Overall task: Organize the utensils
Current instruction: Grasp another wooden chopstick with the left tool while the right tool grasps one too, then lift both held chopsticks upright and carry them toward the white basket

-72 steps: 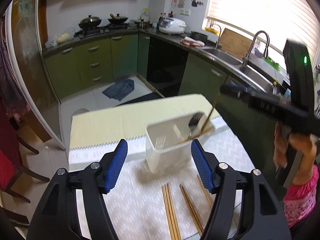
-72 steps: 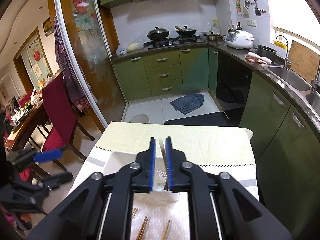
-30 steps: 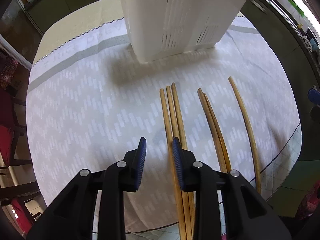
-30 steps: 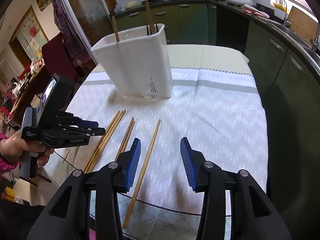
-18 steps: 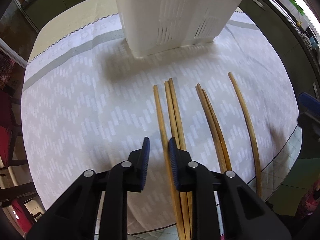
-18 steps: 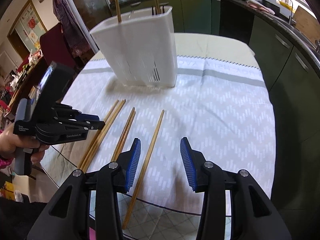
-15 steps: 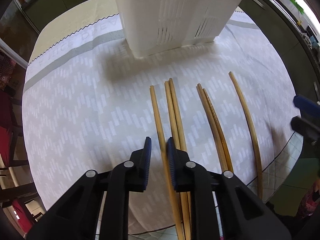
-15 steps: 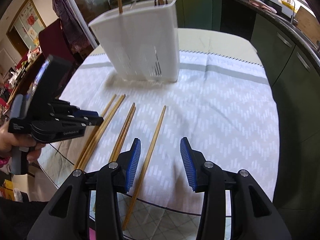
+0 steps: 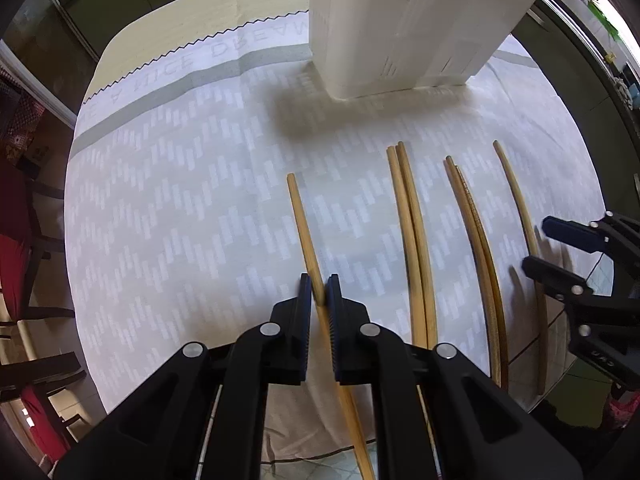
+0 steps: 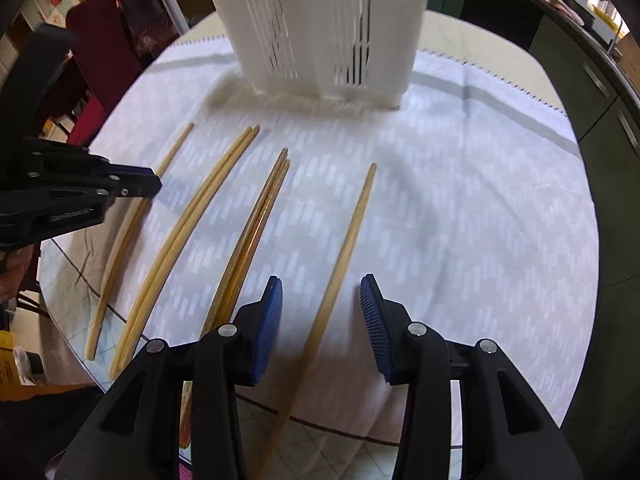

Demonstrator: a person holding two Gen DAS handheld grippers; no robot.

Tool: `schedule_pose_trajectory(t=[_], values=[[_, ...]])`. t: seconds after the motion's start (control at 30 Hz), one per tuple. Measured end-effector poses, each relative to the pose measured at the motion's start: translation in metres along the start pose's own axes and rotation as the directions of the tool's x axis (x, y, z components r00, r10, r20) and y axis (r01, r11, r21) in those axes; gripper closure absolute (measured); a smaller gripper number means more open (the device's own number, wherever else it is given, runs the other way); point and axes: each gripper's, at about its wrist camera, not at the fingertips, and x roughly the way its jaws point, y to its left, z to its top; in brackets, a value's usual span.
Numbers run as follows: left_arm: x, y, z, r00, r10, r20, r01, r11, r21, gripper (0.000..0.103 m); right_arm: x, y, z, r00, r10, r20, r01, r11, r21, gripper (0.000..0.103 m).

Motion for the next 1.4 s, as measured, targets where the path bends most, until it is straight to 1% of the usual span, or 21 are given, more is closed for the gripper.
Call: schedule_pose_trajectory(t=[0.03,0.13,0.27,0.3,0.47,0.6,0.67,0.8,0.9,1.07,1.27,1.4], values=[[-0.001,0.002,-0.002,1.000,0.003,0.004,-0.003,1.000,0.007,0.095,0.005,0.001,0.001,1.000,-0.011,-0.017,0.011,1.000,0.001,0.065],[-0.003,0.003,-0.007,1.000,0.000,0.008,-0.001,1.000,0.012,0.095,0.007,0.004,0.005,0.999,-0.045,-0.019,0.045,0.999,-0.007,0.071],[-0.005,0.004,-0.011,1.000,-0.004,0.005,0.004,1.000,0.019,0.095,0.010,-0.001,0.015,0.998,-0.059,-0.023,0.059,0.998,0.009,0.092],[-0.006,0.001,-0.009,1.000,-0.005,0.005,0.005,1.000,0.020,0.095,0.010,-0.004,0.017,0.999,-0.046,-0.026,0.047,0.999,0.019,0.094],[-0.003,0.000,0.001,1.000,-0.020,0.002,0.020,1.000,0.012,0.095,0.012,-0.006,0.028,0.999,-0.039,-0.020,0.039,0.999,0.029,0.096],[-0.003,0.004,0.008,0.999,-0.037,-0.006,0.037,0.999,0.000,0.095,0.001,-0.007,0.030,1.000,-0.006,0.025,0.005,0.999,0.047,0.096],[-0.008,0.005,0.010,0.999,-0.042,0.012,0.042,0.999,-0.004,0.096,-0.012,-0.010,0.028,0.998,0.007,0.062,-0.010,0.999,0.054,0.096],[-0.032,0.012,0.014,0.995,-0.050,0.087,0.050,0.999,-0.002,0.096,-0.046,-0.024,0.018,0.989,0.025,0.146,-0.037,0.996,0.076,0.096],[-0.058,0.016,0.013,0.985,-0.055,0.162,0.057,0.998,-0.002,0.097,-0.067,-0.029,0.012,0.977,0.038,0.212,-0.058,0.994,0.092,0.096],[-0.096,0.016,0.007,0.962,-0.053,0.267,0.052,0.999,0.011,0.097,-0.094,-0.036,0.004,0.958,0.054,0.281,-0.087,0.991,0.106,0.095],[-0.129,0.011,-0.009,0.933,-0.057,0.355,0.053,0.998,0.020,0.097,-0.112,-0.034,-0.007,0.941,0.072,0.330,-0.112,0.988,0.104,0.095],[-0.140,0.008,-0.019,0.916,-0.057,0.398,0.051,0.998,0.026,0.097,-0.118,-0.035,-0.014,0.935,0.083,0.345,-0.125,0.987,0.102,0.095]])
